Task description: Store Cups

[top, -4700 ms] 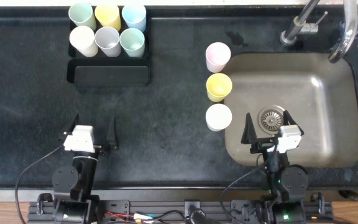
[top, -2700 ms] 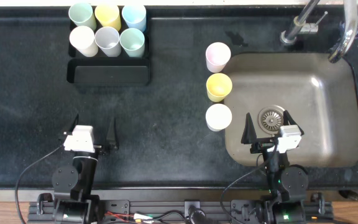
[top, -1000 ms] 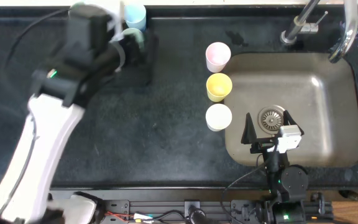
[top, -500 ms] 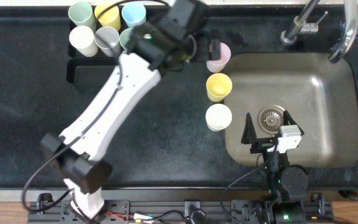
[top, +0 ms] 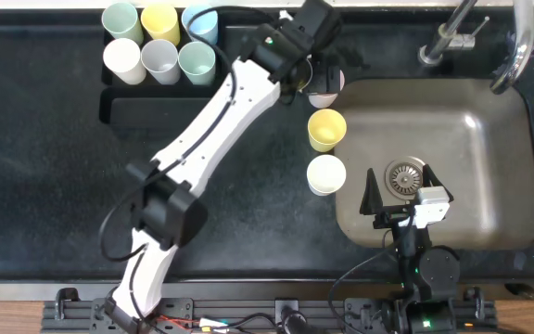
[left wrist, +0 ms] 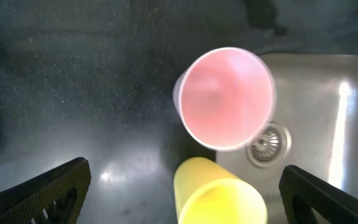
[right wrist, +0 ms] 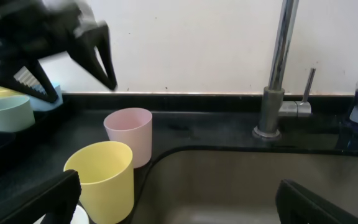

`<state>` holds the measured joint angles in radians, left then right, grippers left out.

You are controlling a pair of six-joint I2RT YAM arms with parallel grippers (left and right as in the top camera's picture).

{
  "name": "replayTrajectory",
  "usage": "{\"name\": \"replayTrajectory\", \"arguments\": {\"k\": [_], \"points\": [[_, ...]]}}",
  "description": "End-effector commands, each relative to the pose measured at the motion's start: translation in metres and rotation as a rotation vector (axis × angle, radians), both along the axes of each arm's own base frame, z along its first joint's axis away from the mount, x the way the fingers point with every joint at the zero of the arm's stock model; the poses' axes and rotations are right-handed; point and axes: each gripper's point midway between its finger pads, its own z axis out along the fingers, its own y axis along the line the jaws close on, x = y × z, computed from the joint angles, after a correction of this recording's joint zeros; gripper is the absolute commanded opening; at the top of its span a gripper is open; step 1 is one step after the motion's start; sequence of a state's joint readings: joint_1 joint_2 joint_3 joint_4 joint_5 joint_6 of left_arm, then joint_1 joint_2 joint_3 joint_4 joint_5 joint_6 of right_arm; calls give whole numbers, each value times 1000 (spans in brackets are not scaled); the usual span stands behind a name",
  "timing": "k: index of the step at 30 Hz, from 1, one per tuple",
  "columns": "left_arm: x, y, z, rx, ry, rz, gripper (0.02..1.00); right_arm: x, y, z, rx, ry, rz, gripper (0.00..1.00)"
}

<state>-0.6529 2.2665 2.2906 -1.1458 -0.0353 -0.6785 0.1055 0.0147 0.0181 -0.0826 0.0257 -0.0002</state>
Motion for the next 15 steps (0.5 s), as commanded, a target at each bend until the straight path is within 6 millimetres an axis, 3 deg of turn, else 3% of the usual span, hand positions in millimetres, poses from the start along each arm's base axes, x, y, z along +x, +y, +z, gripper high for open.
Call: {"name": "replayTrajectory", "arguments": {"k": [1, 9, 12, 15], "points": [[9, -5, -14, 20, -4, 9, 1000, 0, 1, -3, -3, -2, 6, 996], [20, -12, -42, 41, 2, -9, 982, 0, 1, -3, -3, -2, 6, 996], [22, -12, -52, 49, 10, -8, 950, 0, 1, -3, -3, -3, 6, 998], [25, -12, -61, 54, 16, -8, 853, 0, 1, -3, -3, -3, 6, 996]]}}
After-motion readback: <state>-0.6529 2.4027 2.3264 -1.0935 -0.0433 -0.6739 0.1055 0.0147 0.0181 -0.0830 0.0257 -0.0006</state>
